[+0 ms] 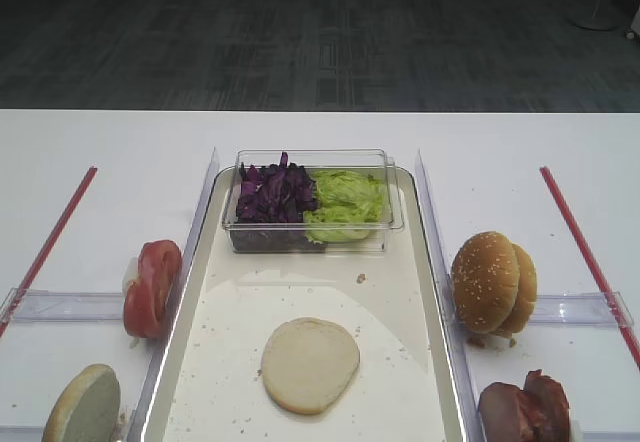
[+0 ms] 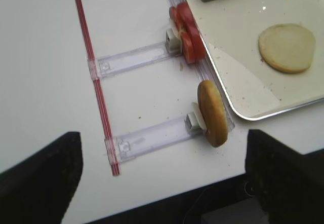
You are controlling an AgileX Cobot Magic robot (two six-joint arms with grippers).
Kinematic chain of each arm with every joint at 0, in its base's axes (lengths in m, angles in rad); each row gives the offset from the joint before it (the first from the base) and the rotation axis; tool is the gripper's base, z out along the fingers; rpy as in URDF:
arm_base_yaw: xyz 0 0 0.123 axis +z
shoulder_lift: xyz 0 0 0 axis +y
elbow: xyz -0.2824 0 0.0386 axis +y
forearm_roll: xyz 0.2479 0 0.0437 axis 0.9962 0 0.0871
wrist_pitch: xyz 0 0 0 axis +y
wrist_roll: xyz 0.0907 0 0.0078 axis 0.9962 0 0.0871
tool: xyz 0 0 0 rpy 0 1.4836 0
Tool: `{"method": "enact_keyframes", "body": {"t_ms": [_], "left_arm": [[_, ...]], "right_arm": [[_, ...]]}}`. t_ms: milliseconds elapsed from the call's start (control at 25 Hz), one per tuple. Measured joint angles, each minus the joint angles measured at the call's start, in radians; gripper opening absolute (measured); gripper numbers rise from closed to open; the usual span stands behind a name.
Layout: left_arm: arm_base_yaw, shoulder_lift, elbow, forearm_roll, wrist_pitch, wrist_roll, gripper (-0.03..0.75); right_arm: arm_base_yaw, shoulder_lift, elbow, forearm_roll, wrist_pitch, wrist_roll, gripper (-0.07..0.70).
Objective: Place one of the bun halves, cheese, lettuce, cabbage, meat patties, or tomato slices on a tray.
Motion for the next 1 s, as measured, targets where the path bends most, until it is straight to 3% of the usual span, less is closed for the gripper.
{"method": "enact_keyframes", "body": {"t_ms": [240,560,1000], "left_arm": [[0.000,-0.058,0.119,0.000,0.000,-0.002,0.599],[0.000,-0.064,0.197,0.000,-0.006,-0.006,0.599],[0.000,-0.064,0.212,0.000,-0.036,-0.027,0.599]], "right_arm": [[0.000,0.000,0.000,0.000,0.000,0.000,0.571],[0.000,0.000,0.000,0.000,0.000,0.000,0.571],[0.000,0.000,0.000,0.000,0.000,0.000,0.571]]}}
